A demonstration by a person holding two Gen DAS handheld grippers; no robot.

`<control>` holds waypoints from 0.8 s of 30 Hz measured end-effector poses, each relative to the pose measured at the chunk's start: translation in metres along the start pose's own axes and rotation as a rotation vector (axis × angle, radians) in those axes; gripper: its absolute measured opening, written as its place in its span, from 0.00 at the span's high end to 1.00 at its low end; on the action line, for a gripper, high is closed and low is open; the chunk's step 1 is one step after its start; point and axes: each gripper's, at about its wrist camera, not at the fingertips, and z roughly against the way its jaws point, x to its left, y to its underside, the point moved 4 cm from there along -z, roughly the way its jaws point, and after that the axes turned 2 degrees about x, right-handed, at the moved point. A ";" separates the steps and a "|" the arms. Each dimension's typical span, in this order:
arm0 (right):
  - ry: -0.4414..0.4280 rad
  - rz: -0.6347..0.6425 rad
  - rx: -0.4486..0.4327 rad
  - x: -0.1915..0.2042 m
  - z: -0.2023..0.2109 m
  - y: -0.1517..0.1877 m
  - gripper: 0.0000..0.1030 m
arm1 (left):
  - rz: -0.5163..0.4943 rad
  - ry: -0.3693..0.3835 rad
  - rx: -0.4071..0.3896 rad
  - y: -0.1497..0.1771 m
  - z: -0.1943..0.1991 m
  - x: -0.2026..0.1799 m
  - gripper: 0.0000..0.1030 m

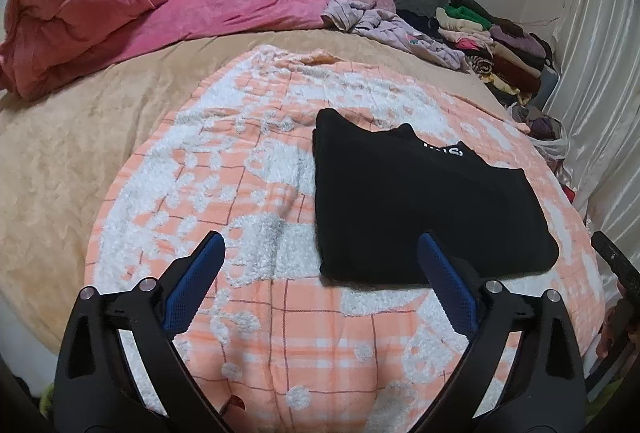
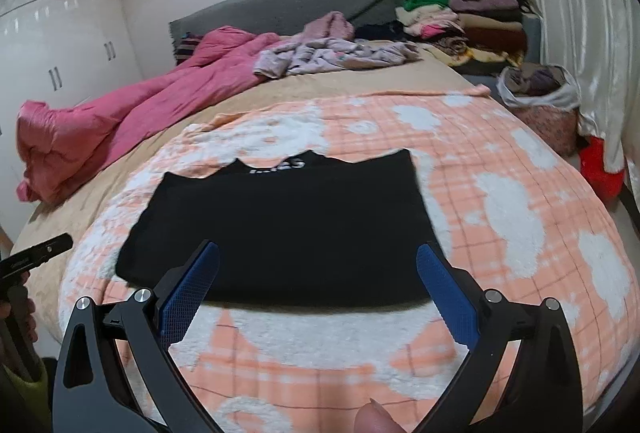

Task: Fold small clothes
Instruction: 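Open the right tool and withdraw both tools from the folded shirt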

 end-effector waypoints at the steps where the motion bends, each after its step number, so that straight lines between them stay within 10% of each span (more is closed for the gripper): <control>1: -0.006 0.005 0.000 0.003 0.000 0.000 0.04 | 0.001 -0.003 -0.002 -0.001 0.001 0.001 0.12; 24: -0.147 0.228 0.112 0.122 -0.059 0.018 0.04 | 0.049 -0.105 0.030 -0.006 -0.023 0.046 0.09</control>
